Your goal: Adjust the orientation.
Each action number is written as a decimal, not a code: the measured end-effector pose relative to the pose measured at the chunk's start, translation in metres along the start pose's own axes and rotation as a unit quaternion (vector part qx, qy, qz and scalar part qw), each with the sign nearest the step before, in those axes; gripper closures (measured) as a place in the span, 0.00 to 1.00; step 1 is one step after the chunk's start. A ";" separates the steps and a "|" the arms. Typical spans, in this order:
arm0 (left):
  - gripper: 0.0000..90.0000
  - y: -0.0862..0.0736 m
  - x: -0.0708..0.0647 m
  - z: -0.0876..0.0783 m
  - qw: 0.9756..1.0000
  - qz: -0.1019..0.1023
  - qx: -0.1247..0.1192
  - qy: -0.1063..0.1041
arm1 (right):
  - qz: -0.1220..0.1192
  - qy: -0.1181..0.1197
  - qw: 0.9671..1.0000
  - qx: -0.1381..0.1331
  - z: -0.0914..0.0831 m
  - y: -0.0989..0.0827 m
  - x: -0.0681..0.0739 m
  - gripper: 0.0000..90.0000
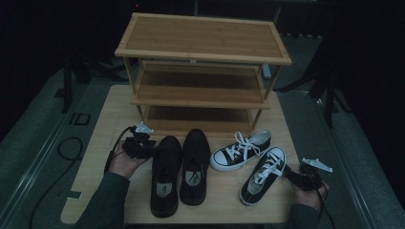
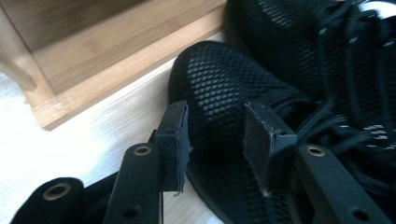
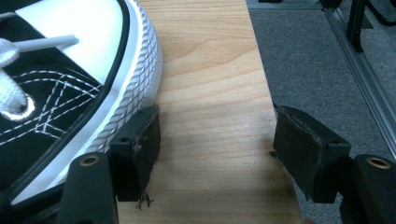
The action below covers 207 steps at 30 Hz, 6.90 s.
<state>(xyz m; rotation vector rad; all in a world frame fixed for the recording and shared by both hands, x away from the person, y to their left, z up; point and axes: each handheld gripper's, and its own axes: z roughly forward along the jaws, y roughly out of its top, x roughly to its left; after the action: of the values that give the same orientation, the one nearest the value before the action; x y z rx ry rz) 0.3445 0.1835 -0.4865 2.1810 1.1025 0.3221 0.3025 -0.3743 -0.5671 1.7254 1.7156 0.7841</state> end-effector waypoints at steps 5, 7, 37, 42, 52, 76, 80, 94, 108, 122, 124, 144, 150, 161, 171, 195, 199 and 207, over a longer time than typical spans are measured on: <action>0.67 0.004 -0.005 -0.007 1.000 0.005 -0.003 -0.013 | 0.000 0.000 1.000 0.000 0.000 0.000 0.000 0.35; 0.67 0.005 -0.006 -0.010 1.000 0.004 -0.005 -0.015 | 0.000 0.000 1.000 0.000 0.000 0.000 0.000 0.35; 0.99 0.014 -0.005 -0.002 1.000 0.014 0.015 -0.013 | 0.000 0.000 1.000 0.000 0.000 0.000 0.000 0.35; 0.99 0.024 0.001 0.001 1.000 0.012 0.012 -0.013 | 0.000 0.000 1.000 0.000 0.000 0.000 0.000 0.35; 0.99 0.046 0.011 0.011 1.000 0.012 0.004 0.003 | 0.001 0.000 1.000 0.000 0.000 0.000 0.000 0.35; 0.84 0.041 -0.001 -0.022 0.999 0.022 0.006 -0.025 | 0.000 0.000 1.000 0.000 0.000 0.000 0.000 0.35; 0.98 0.040 -0.010 -0.029 0.999 0.038 0.009 -0.038 | 0.000 0.000 1.000 0.000 0.000 0.000 0.000 0.35; 1.00 0.026 -0.033 -0.041 0.995 0.080 0.045 -0.049 | 0.001 0.000 1.000 0.000 0.000 0.000 0.000 0.35; 1.00 0.018 -0.032 -0.027 0.990 0.089 0.112 -0.017 | 0.000 0.001 1.000 0.000 0.000 0.000 0.000 0.35; 1.00 0.019 -0.012 -0.039 0.995 0.055 0.083 -0.004 | 0.000 0.001 1.000 0.000 0.000 0.000 0.000 0.35; 1.00 0.020 -0.015 -0.039 0.995 0.058 0.081 -0.009 | 0.000 0.001 1.000 0.000 0.000 0.000 0.000 0.35; 1.00 0.009 -0.027 -0.015 0.989 0.073 0.128 -0.023 | -0.004 0.005 1.000 0.000 0.001 0.001 -0.001 0.35; 1.00 0.006 -0.018 -0.020 0.990 0.062 0.122 0.020 | -0.006 0.007 1.000 0.000 0.001 0.001 -0.002 0.35; 1.00 0.004 -0.003 -0.031 0.994 0.037 0.100 0.019 | -0.006 0.007 1.000 0.000 0.001 0.001 -0.002 0.35; 0.96 0.019 -0.022 -0.048 0.998 0.048 0.050 -0.003 | -0.005 0.007 1.000 0.000 0.002 0.001 -0.002 0.35; 0.65 0.056 -0.094 -0.013 0.990 0.103 0.054 -0.074 | -0.005 0.006 1.000 0.000 0.002 0.001 -0.002 0.35; 0.59 0.057 -0.099 -0.008 0.990 0.103 0.054 -0.076 | -0.004 0.007 1.000 0.000 0.002 0.002 -0.002 0.35; 0.51 0.057 -0.103 0.007 0.990 0.101 0.072 -0.063 | -0.005 0.007 1.000 0.000 0.002 0.001 -0.002 0.35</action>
<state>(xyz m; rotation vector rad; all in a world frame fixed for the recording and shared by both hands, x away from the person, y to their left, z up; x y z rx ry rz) 0.3198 0.0753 -0.4462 2.4114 0.8610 0.1958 0.3046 -0.3761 -0.5670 1.7143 1.7312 0.7930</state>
